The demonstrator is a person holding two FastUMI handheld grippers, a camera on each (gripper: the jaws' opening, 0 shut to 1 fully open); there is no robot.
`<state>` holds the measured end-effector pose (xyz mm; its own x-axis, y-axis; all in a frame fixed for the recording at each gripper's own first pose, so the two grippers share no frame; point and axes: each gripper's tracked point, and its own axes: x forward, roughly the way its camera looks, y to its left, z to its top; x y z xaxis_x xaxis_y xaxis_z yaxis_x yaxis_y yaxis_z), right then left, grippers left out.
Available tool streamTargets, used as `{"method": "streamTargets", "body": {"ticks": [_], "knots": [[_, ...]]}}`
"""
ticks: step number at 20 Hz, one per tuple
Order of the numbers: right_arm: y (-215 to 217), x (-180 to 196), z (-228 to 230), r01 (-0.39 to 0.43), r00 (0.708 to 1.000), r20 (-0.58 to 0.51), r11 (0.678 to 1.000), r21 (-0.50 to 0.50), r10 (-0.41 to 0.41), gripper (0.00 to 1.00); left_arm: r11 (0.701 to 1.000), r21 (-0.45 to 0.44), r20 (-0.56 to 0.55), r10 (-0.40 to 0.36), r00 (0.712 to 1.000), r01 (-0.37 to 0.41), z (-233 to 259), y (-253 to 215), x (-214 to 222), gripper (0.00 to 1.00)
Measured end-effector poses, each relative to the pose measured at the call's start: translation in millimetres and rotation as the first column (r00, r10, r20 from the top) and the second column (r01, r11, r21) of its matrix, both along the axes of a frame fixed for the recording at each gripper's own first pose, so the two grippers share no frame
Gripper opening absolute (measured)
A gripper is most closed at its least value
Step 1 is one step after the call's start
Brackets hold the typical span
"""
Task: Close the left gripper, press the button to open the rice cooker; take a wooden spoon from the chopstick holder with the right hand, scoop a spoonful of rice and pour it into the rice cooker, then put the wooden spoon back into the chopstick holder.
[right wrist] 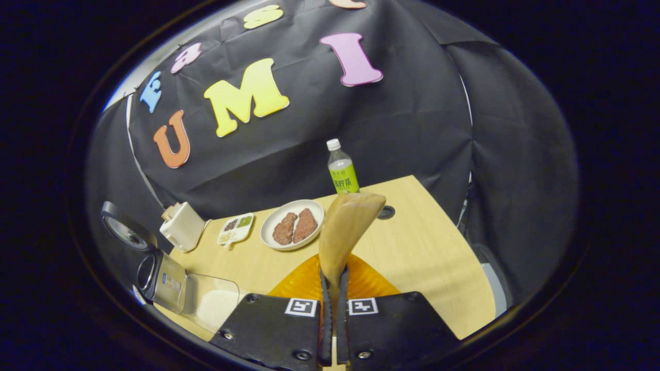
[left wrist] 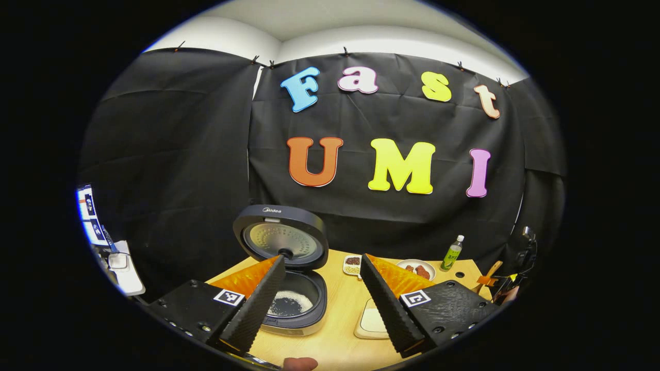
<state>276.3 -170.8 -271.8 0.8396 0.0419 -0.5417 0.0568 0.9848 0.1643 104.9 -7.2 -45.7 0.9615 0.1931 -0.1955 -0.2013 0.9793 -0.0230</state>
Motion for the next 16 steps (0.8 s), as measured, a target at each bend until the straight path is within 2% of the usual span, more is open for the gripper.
{"method": "streamTargets", "body": {"ticks": [1,2,5,9,13,16], "knots": [[5.1,-1.5,9.0,0.002,1.0,0.013,1.0,-0.019,-0.002,0.09,1.0,-0.006,0.001,-0.001,1.0,0.001,-0.3,3.5,-1.9,0.89],[13.4,-3.9,19.2,0.0,1.0,0.026,0.999,-0.032,0.001,0.09,1.0,-0.015,0.004,-0.005,1.0,0.005,0.3,10.8,-5.1,0.95],[44.7,-13.0,45.8,-0.013,0.998,0.06,0.997,-0.074,0.017,0.09,1.0,-0.016,0.023,0.0,1.0,0.0,3.3,33.2,-11.1,0.95],[108.4,-30.5,74.6,-0.013,0.995,0.097,0.999,-0.04,0.017,0.09,1.0,-0.009,0.027,-0.019,0.999,0.019,-1.7,56.7,-23.2,0.95],[171.9,-41.7,63.6,-0.03,0.996,0.088,0.999,-0.045,0.034,0.09,1.0,-0.012,0.024,-0.028,0.999,0.028,-3.9,87.4,-36.2,0.95],[203.8,-49.9,34.9,-0.047,0.997,0.057,0.994,-0.099,0.053,0.08,1.0,-0.012,0.007,-0.014,1.0,0.014,-5.0,108.9,-47.1,0.95]]}}
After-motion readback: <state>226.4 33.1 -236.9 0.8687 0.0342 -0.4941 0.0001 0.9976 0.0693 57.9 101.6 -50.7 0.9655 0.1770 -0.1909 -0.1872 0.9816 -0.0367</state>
